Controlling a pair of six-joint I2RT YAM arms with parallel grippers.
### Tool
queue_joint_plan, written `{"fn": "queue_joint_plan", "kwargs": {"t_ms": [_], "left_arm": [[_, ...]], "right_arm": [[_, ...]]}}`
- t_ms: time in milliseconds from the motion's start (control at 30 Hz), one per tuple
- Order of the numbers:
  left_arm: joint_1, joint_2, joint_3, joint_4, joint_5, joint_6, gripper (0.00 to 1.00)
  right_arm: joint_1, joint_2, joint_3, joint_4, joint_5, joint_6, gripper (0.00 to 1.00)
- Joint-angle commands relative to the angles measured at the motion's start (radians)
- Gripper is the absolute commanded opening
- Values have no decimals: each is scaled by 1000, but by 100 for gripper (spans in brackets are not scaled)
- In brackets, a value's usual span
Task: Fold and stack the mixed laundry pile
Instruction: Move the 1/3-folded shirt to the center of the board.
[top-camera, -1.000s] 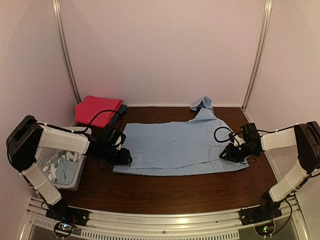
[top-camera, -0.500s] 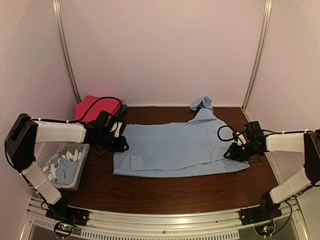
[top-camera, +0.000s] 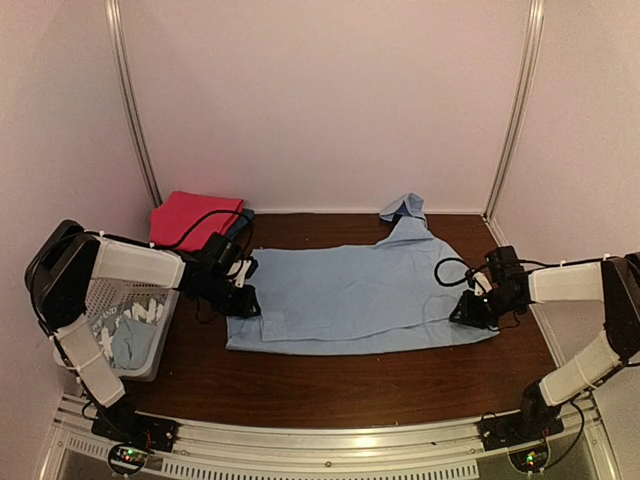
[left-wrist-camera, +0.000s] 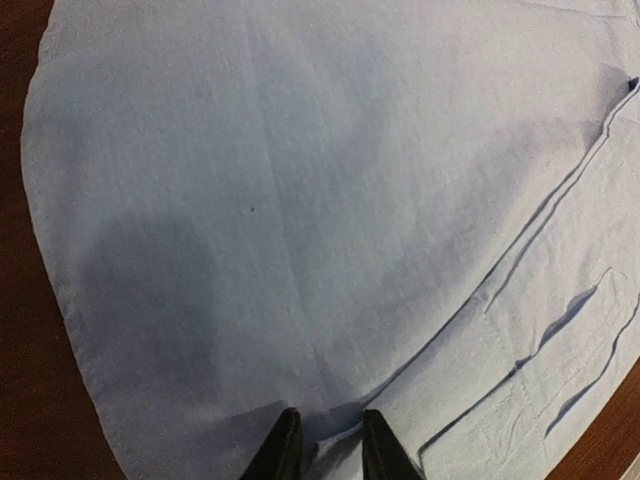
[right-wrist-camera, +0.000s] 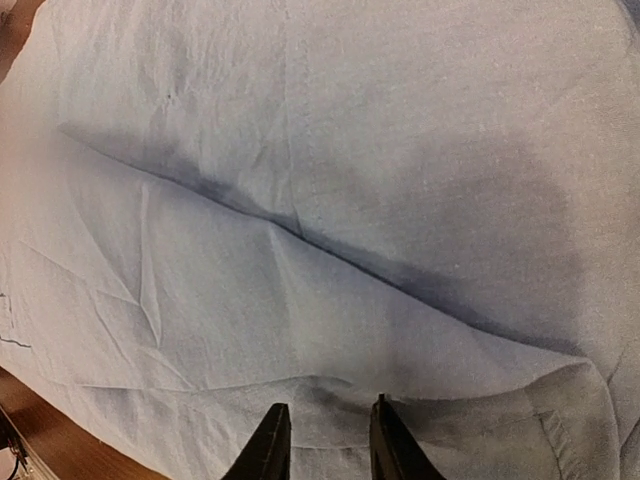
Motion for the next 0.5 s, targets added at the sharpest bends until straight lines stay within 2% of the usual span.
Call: {"fn": "queue_joint_plan", "kwargs": {"t_ms": [0, 67, 167, 467], "left_arm": [[7, 8, -9, 66, 80, 0, 20], [7, 8, -6, 72, 90, -1, 15], [7, -1, 10, 51, 55, 1, 0], [7, -85, 20, 23, -69, 26, 0]], "right_arm": [[-3, 20, 2, -4, 35, -7, 28], [-4, 26, 3, -1, 34, -8, 28], [-4, 30, 8, -7, 39, -11, 27], [-5, 38, 11, -25, 86, -15, 24]]}}
